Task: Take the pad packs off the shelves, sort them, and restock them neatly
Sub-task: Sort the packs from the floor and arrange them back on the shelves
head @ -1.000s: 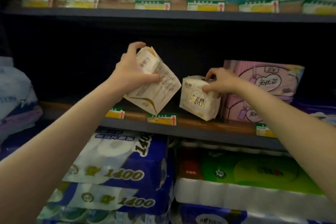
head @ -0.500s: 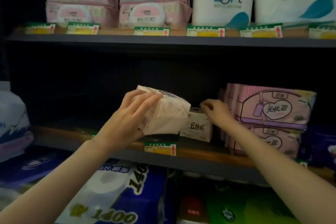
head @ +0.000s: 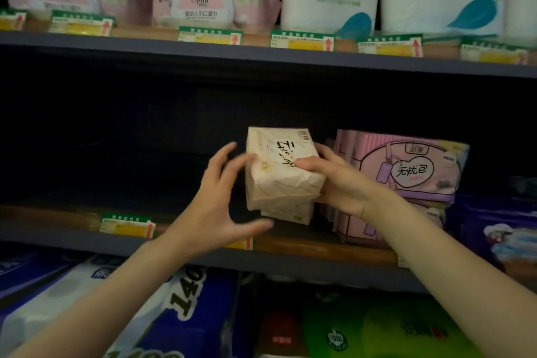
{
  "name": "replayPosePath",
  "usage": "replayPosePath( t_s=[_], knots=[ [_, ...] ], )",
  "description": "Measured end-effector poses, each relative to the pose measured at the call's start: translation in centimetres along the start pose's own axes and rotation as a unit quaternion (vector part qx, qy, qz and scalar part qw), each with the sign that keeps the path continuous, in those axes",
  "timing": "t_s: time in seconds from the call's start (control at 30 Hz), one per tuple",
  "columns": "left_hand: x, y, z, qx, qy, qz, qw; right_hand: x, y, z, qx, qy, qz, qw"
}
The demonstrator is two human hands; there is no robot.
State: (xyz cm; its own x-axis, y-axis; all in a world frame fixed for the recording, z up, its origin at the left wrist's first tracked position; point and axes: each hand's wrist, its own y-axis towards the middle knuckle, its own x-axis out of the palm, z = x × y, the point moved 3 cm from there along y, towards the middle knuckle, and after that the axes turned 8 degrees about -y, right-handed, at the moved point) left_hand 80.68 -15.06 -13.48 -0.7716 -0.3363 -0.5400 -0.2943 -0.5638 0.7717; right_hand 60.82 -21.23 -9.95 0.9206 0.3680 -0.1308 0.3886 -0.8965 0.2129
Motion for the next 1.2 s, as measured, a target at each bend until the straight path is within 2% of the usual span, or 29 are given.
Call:
replayPosePath(
  t_s=[0.07,0.1,0.17,0.23,0.33,0.47,0.57,0.63,0.77,0.93,1.13,1.2],
  knots=[
    [0.2,0.8,-0.6,-0.135,-0.203,0.067,0.968,0.3,-0.4,-0.5,-0.063,-0.092,0.023,0.993],
    [0.0,1.3,-1.1,-0.168,-0.228,0.104,0.953,0.4,-0.5,-1.0,-0.097,-0.177,0.034,0.979],
    [-0.7,2.2,-1.6,-0.187,-0.15,0.141,0.961,0.2,-0.3,-2.2,-0.145,-0.35,0.058,0.924],
    [-1.0,2.6,-2.2,-0.191,-0.081,0.14,0.968,0.0,0.3,-2.8,-0.156,-0.459,0.036,0.874],
    [-0.2,2.7,-3.0,-0.187,-0.043,0.094,0.977,0.1,1.8,-1.9,-0.145,-0.551,-0.029,0.821],
    [1.5,3.9,-3.5,-0.15,0.016,0.029,0.988,-0.2,4.6,-0.4,-0.133,-0.639,-0.033,0.757],
    [3.0,5.6,-4.1,-0.126,0.099,-0.057,0.985,-0.8,6.3,1.5,-0.099,-0.716,-0.06,0.688],
    [4.3,6.7,-5.0,-0.135,0.133,-0.133,0.973,-1.6,6.9,3.0,-0.087,-0.738,-0.033,0.668],
    [7.0,8.3,-6.0,-0.181,0.137,-0.223,0.948,-2.0,7.5,4.3,-0.106,-0.798,0.056,0.591],
    [9.4,9.6,-7.1,-0.237,0.114,-0.217,0.94,-1.8,8.5,4.9,-0.095,-0.819,0.096,0.558],
    [11.3,10.6,-7.9,-0.261,0.238,-0.234,0.906,-1.4,8.9,5.3,-0.055,-0.827,0.086,0.553],
    [11.0,10.4,-7.6,-0.258,0.248,-0.23,0.905,-1.1,8.6,5.0,-0.036,-0.821,0.086,0.563]
  ],
)
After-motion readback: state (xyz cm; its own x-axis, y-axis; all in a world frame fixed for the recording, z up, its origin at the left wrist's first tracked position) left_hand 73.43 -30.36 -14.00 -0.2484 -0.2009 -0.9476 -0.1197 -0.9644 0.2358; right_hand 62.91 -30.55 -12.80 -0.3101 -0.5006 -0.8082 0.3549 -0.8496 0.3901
